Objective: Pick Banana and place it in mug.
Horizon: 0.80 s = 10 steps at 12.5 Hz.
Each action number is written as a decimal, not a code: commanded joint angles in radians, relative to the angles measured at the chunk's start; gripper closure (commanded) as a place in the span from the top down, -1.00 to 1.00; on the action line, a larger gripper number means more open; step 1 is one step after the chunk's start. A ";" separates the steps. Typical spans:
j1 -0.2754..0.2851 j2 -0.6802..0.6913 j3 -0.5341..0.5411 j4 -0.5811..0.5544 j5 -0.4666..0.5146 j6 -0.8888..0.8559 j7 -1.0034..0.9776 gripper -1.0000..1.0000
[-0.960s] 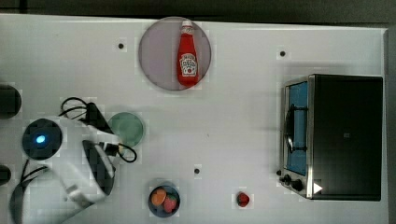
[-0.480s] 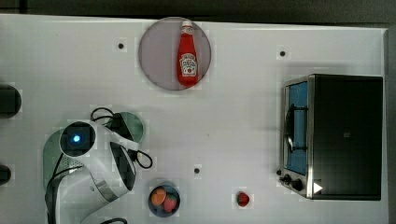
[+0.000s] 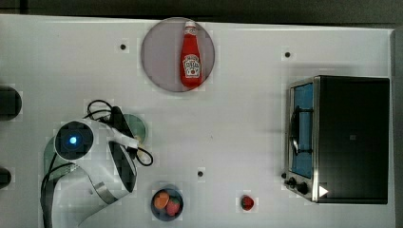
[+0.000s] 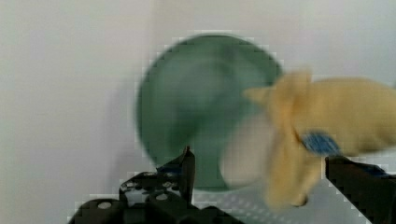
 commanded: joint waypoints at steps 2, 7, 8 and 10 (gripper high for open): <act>-0.017 -0.134 -0.025 0.032 0.001 -0.023 0.051 1.00; -0.046 -0.357 -0.184 0.130 0.001 -0.387 -0.269 1.00; -0.050 -0.384 -0.230 0.159 0.001 -0.428 -0.346 1.00; -0.056 -0.414 -0.323 0.220 0.001 -0.505 -0.499 1.00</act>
